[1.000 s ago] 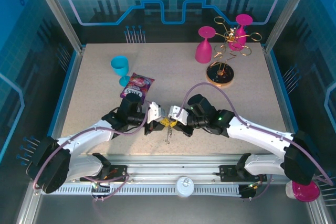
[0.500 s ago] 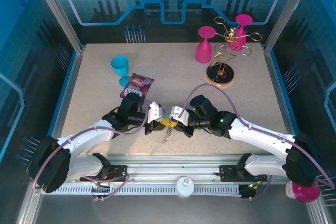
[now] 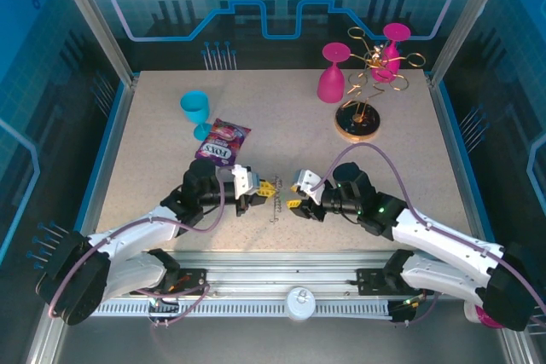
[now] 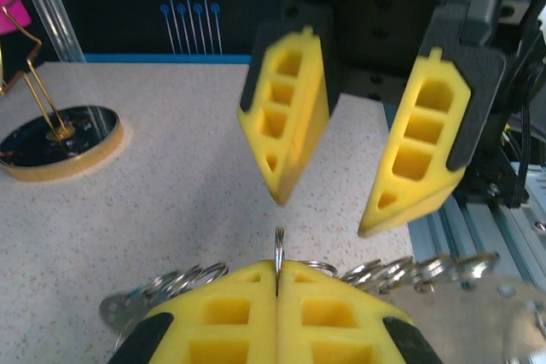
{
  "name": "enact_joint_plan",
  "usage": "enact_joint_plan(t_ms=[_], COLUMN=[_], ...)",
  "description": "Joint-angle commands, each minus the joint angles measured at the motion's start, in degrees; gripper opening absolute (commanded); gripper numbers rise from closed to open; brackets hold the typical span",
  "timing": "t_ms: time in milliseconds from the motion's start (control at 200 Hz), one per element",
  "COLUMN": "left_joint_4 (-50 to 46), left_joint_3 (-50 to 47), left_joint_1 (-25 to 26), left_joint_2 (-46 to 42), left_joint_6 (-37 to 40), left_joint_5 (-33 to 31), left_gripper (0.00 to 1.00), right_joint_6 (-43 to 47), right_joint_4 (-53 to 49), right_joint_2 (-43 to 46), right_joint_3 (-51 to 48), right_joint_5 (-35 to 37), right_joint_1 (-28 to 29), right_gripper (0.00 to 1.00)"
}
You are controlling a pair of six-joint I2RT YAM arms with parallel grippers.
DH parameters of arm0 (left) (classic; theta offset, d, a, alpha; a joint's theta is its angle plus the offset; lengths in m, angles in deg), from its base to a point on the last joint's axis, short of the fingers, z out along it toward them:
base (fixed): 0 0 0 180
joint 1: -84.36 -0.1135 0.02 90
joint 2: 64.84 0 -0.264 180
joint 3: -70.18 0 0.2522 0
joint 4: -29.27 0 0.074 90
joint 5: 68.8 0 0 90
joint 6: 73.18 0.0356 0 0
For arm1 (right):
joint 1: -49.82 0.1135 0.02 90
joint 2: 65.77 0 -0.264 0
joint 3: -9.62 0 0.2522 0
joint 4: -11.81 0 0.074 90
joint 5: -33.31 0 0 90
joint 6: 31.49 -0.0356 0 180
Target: Put the keys on the keyring
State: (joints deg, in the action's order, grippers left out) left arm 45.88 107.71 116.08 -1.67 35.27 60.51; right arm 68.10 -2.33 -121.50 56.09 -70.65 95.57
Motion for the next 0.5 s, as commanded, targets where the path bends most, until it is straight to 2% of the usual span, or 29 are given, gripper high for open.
enact_joint_plan(t_ms=[0, 115, 235, 330, 495], left_joint_4=[9.2, 10.1, 9.5, 9.6, 10.0], left_joint_3=[-0.6, -0.5, -0.5, -0.4, -0.1], left_joint_1=[-0.5, -0.5, -0.5, -0.5, -0.6], left_joint_2=[-0.4, -0.5, -0.7, -0.8, -0.4], left_joint_6=[-4.4, -5.1, -4.7, -4.4, -4.5], left_joint_5=[2.8, 4.0, 5.3, 6.1, 7.5], left_gripper=[0.00, 0.00, 0.00, 0.00, 0.00], right_joint_6=[-2.0, -2.3, -2.0, -2.7, -1.5], right_joint_4=[5.1, 8.2, 10.0, 10.4, 9.3], right_joint_2=[-0.2, 0.2, 3.4, 6.3, 6.3], right_joint_3=[-0.7, -1.3, -2.5, -3.2, -2.0], right_joint_5=[-0.1, 0.2, -0.9, -4.9, -12.3], right_joint_1=[0.7, 0.6, -1.2, -4.5, -6.8], right_gripper=[0.37, 0.34, 0.26, 0.20, 0.19])
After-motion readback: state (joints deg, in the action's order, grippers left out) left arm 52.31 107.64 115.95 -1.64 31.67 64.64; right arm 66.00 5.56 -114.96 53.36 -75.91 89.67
